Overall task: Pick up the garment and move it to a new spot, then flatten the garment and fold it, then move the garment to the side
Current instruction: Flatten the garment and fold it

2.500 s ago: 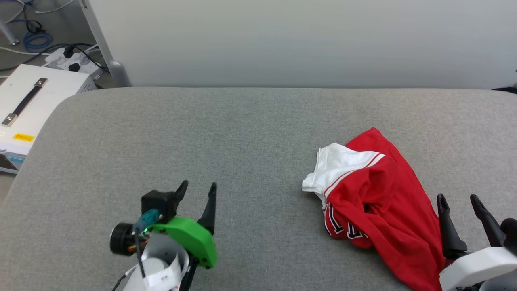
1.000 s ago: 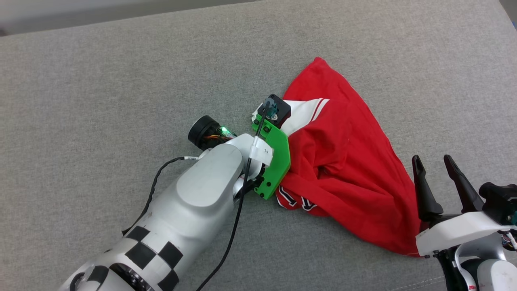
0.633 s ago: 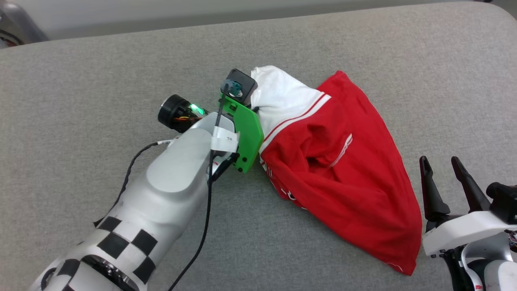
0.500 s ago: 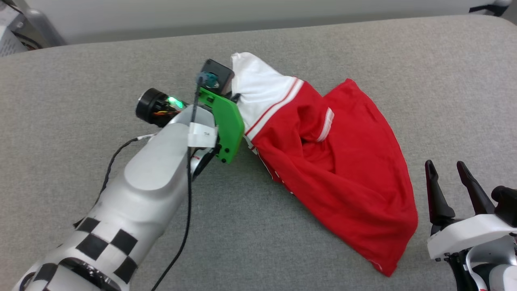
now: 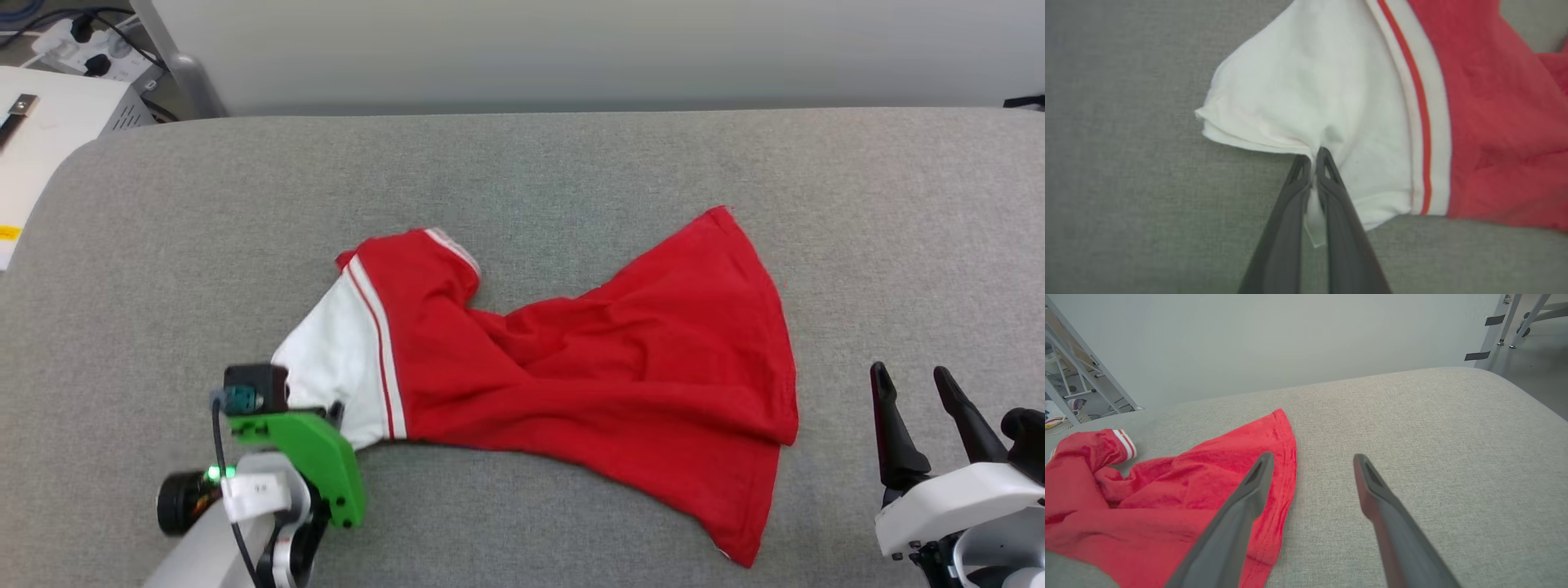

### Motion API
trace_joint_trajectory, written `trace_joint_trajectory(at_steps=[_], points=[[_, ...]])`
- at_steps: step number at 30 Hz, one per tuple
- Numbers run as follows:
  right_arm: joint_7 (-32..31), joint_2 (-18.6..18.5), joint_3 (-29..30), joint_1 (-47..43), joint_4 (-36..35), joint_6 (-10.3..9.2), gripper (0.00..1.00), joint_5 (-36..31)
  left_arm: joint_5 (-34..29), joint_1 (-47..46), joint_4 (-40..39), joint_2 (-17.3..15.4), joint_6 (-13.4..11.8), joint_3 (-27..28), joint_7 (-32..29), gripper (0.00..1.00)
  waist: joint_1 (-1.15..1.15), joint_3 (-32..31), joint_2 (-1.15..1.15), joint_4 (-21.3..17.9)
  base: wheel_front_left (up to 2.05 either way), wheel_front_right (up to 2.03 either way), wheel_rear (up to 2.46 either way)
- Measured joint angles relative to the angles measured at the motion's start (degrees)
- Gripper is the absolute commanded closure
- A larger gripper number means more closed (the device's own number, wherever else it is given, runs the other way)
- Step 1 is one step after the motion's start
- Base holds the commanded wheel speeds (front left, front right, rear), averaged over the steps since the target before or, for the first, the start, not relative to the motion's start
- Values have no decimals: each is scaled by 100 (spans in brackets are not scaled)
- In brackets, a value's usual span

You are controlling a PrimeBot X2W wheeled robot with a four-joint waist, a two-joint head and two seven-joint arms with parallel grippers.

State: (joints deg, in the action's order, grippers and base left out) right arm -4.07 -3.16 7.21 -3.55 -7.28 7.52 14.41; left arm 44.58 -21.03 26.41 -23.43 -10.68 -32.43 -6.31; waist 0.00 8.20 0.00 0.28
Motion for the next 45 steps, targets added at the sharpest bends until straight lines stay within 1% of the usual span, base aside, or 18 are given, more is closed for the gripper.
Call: trace_joint_trajectory(at_steps=[4, 7, 8, 9, 10, 13, 19, 22, 26, 29, 31, 35, 40, 45], points=[[-35, 11, 23, -8, -10, 0, 0, 0, 201, 756, -401, 3, -245, 114, 97, 100, 0, -64, 0, 74, 0, 0, 0], [-93, 15, 19, -15, -8, 0, 0, 0, 272, 1089, -615, 32, -369, 118, 169, 100, 0, -131, 0, 92, 0, 0, 0], [-105, 16, 18, -16, -9, 0, 0, 0, 294, 1164, -680, 38, -398, 112, 187, 98, 0, -157, 0, 95, 0, 0, 0], [-124, 16, 16, -17, -9, 0, 0, 0, 296, 1222, -736, 52, -427, 114, 249, 59, 0, -183, 0, 98, 0, 0, 0], [-138, 16, 14, -18, -5, 0, 0, 0, 296, 1263, -788, 63, -450, 120, 305, 0, 0, -205, 0, 98, 0, 0, 0], [-182, 18, 20, -43, -5, 0, 0, 0, 210, 1323, -991, 67, -521, 154, 683, 0, 0, -291, 0, 98, 0, 0, 0], [-278, 13, 42, -91, 1, 0, 0, -1, -235, 1319, -1438, 3, -673, 288, 1525, 0, 0, -401, 0, 95, 0, 0, 0], [-334, -55, -21, -73, 49, 0, 0, 0, -426, 1306, -1668, -40, -726, 319, 1796, 0, 0, -380, 0, 102, 0, 0, 0], [-458, -212, -90, 104, 277, 0, 0, 96, -750, 1240, -2061, -57, -781, 367, 1993, 0, 0, -315, 0, 161, 0, 0, 0], [-584, -436, -224, 382, 563, 0, 0, 250, -964, 1193, -2321, -48, -804, 410, 2048, 0, 0, -256, 0, 242, 0, 0, 0], [-726, -653, -377, 587, 791, 0, 0, 299, -1084, 1157, -2459, -18, -804, 419, 2064, 0, 0, -217, 0, 310, 0, 0, 0], [-1076, -1079, -847, 1188, 1304, 0, 0, 641, -1207, 1121, -2622, 101, -794, 475, 2093, 0, 0, -118, 0, 482, 0, 0, 0], [-1640, -1528, -1574, 2160, 2165, 0, 0, 1034, -1377, 1048, -2681, 350, -669, 505, 2097, 0, 0, 34, 0, 729, 0, 0, 0], [-2304, -1781, -2071, 3116, 3006, 0, 0, 1312, -1479, 926, -2646, 612, -472, 543, 2097, 0, 0, 223, 0, 984, 0, 0, 0]])
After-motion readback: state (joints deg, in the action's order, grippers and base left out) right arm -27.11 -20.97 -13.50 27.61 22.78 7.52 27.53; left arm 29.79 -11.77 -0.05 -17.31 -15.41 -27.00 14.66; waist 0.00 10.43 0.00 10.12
